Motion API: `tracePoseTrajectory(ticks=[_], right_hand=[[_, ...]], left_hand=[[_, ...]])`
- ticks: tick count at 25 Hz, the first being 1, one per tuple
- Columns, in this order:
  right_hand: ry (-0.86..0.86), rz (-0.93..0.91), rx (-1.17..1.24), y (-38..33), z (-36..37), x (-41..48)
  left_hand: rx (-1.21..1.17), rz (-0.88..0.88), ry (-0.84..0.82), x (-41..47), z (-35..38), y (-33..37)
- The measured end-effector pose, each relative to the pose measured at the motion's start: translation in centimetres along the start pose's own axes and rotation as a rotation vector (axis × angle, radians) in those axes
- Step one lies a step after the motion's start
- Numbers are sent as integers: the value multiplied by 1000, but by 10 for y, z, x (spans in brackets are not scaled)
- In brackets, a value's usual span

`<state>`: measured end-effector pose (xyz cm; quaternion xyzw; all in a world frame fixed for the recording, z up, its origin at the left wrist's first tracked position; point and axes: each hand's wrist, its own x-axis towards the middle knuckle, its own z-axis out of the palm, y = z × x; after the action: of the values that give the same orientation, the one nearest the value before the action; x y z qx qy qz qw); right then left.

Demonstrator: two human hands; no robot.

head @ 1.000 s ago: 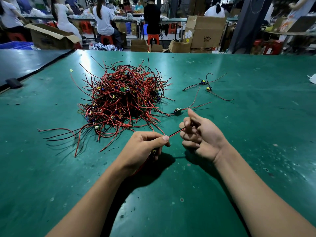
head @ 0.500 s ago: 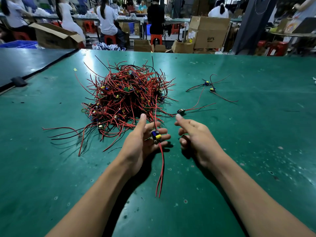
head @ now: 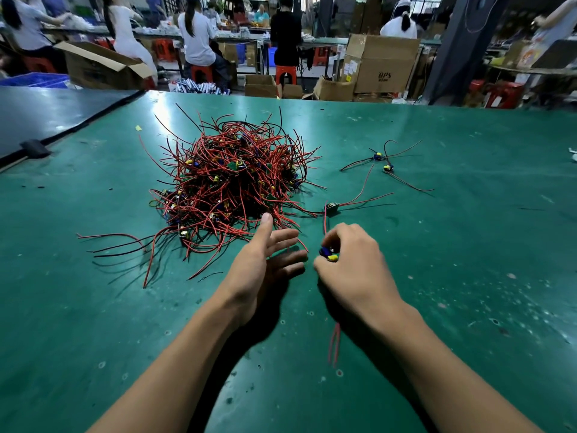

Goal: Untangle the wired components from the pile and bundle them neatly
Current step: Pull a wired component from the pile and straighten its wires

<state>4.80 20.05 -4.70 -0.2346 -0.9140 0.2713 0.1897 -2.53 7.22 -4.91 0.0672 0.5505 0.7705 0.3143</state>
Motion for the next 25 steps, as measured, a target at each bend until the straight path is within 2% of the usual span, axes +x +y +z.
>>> tracePoseTrajectory(ticks=[2,4,7,9,11,16,21,23,25], right_hand=[[-93,138,-207,3,-10,3],[-107,156,-365,5,-16,2],[-54,-75,-401,0,-15,-1],[-98,-247,-415,-5,-5,-5],[-144,-289,-440,-4,5,-8],[-129,-171,-459,10,1,2],[-65,41,-515,32,-22,15],[-46,46,-528,31,-21,15],[-34,-28,-477,18,-9,8]], left_hand=[[-4,11,31,0,-1,1],[10,16,30,0,-1,1],[47,34,10,0,0,1],[45,38,4,0,-1,1],[40,37,-2,0,-1,0],[74,57,-12,0,-4,-1],[65,57,-24,2,-5,-1],[71,57,-29,2,-6,-1],[80,60,-26,2,-5,-1]])
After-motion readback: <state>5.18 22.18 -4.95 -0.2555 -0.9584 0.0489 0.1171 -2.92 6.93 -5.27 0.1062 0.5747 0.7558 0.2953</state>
